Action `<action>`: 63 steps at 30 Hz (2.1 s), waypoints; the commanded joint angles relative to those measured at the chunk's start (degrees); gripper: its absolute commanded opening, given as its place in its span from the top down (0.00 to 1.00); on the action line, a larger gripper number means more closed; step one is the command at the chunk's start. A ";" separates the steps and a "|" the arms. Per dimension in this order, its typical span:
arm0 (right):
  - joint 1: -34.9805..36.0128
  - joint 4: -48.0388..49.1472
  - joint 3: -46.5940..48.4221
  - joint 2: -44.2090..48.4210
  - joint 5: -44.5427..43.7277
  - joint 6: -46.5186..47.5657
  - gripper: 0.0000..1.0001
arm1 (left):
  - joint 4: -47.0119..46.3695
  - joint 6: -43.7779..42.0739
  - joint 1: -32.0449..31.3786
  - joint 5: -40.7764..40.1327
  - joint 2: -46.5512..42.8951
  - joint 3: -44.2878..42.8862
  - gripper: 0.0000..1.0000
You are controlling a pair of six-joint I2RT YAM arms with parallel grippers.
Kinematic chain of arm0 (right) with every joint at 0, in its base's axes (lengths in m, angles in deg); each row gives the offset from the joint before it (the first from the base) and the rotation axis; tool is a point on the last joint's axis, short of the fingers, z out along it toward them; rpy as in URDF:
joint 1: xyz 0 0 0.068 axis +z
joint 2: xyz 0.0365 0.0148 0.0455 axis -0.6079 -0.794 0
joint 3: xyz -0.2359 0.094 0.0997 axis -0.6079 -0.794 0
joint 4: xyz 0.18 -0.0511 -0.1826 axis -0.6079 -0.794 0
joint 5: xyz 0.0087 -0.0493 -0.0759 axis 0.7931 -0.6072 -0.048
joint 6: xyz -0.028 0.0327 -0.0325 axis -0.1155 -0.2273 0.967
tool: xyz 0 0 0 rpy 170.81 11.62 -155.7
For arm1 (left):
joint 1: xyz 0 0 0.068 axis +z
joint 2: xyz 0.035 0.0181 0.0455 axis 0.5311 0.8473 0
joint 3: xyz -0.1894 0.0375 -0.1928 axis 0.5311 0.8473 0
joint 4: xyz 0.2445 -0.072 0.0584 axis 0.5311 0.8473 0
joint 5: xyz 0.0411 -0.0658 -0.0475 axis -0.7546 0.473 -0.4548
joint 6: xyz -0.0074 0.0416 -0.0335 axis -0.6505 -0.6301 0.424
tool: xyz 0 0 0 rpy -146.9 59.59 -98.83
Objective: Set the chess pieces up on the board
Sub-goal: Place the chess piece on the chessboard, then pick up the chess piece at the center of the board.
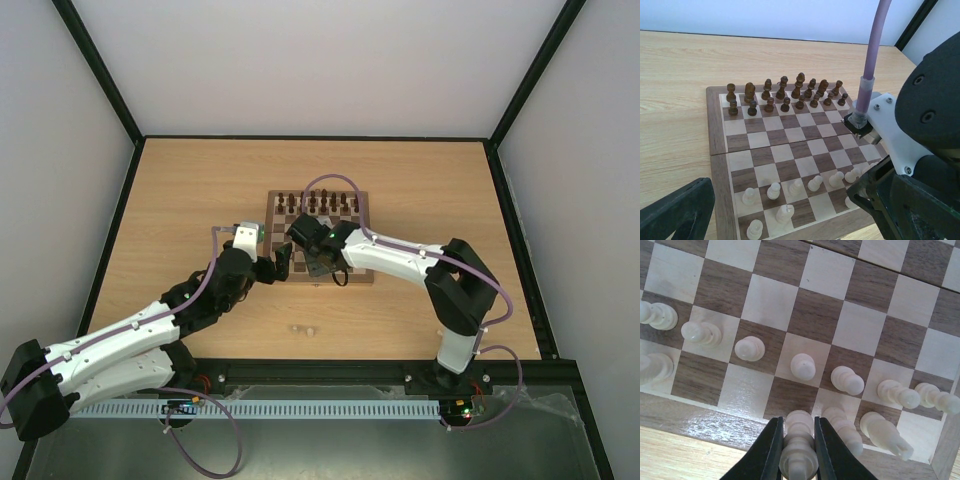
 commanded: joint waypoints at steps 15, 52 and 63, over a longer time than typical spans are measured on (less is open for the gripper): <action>-1.41 2.24 0.96 -2.29 0.34 1.02 0.88 | -0.04 0.07 -0.13 -0.84 -0.73 -1.82 0.01; 3.34 -2.65 1.52 7.12 -0.92 -0.71 0.53 | -0.33 0.06 -0.12 -1.17 -0.58 -1.64 0.01; 20.76 -6.58 -5.73 17.83 -3.89 -13.00 0.49 | 0.23 0.40 -0.07 -3.04 -2.56 -1.28 0.01</action>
